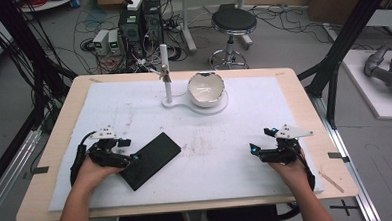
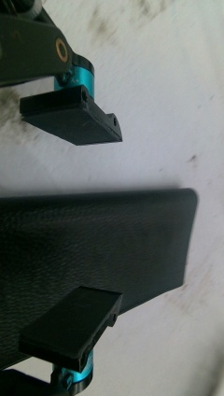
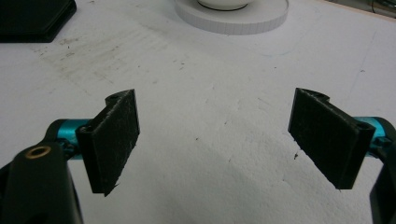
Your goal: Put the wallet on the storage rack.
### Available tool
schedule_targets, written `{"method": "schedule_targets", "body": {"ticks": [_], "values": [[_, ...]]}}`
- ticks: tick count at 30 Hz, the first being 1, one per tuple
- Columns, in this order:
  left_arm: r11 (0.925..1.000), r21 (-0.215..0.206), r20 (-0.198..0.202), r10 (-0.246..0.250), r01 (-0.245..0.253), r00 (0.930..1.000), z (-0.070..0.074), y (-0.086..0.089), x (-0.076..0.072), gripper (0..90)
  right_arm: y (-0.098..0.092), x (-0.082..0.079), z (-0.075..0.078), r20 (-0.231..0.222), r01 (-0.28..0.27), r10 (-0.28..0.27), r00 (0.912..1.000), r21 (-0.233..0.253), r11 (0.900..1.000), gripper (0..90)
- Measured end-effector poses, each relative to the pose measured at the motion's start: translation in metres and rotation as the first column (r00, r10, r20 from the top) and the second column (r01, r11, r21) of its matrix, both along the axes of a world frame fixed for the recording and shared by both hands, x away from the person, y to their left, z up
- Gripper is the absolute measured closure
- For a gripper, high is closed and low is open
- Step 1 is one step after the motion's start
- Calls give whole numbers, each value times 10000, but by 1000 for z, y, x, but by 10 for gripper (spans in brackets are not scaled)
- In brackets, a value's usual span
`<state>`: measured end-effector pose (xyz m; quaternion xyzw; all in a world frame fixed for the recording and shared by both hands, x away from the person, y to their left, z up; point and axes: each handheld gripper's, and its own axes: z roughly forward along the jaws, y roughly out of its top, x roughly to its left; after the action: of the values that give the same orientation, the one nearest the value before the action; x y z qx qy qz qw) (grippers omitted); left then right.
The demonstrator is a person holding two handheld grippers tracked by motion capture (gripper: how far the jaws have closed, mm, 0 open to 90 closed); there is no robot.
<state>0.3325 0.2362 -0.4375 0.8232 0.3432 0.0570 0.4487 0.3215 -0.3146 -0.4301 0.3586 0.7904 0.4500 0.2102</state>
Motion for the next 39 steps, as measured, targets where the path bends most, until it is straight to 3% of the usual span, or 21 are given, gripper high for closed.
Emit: {"method": "schedule_targets", "body": {"ticks": [5,6,11,12,13,17,22,24,29,34,39], "values": [[9991,165,-587,-381,391,9975,-8,-2,-1,227,2,-1,1,22,-53,53,10000,-16,10000,167],[9993,-15,-721,-378,378,9967,-10,-1,0,230,3,-1,1,53,-81,82,10000,-47,10000,167],[9970,-513,-656,-612,579,9960,-14,4,-1,253,5,0,1,48,-120,120,9999,-102,9999,167],[9925,-775,-862,-1007,941,9912,-15,4,-1,343,5,0,0,35,-137,137,9999,-136,9998,167],[9920,-807,-908,-1048,975,9903,-15,4,-1,368,5,0,0,34,-122,123,9999,-142,9998,167],[9918,-919,-1001,-985,894,9901,-15,5,0,381,5,-1,0,69,-112,113,9999,-139,9998,167],[9917,-917,-930,-985,900,9908,-15,6,0,466,6,-2,1,12,-90,90,10000,-123,9999,167],[9904,-853,-728,-1147,1084,9907,-14,7,0,539,8,-1,1,54,-139,139,9999,-133,9998,167],[9961,-555,-908,-729,681,9932,-5,6,0,705,8,-2,1,60,-151,152,9999,-161,9998,167],[9963,-785,-1100,-436,351,9930,4,5,-1,778,7,-2,2,87,-124,125,9999,-105,9999,167],[9938,-1068,-859,-395,302,9955,13,3,-5,804,6,-2,2,117,-119,121,9999,-109,9999,167]]}}
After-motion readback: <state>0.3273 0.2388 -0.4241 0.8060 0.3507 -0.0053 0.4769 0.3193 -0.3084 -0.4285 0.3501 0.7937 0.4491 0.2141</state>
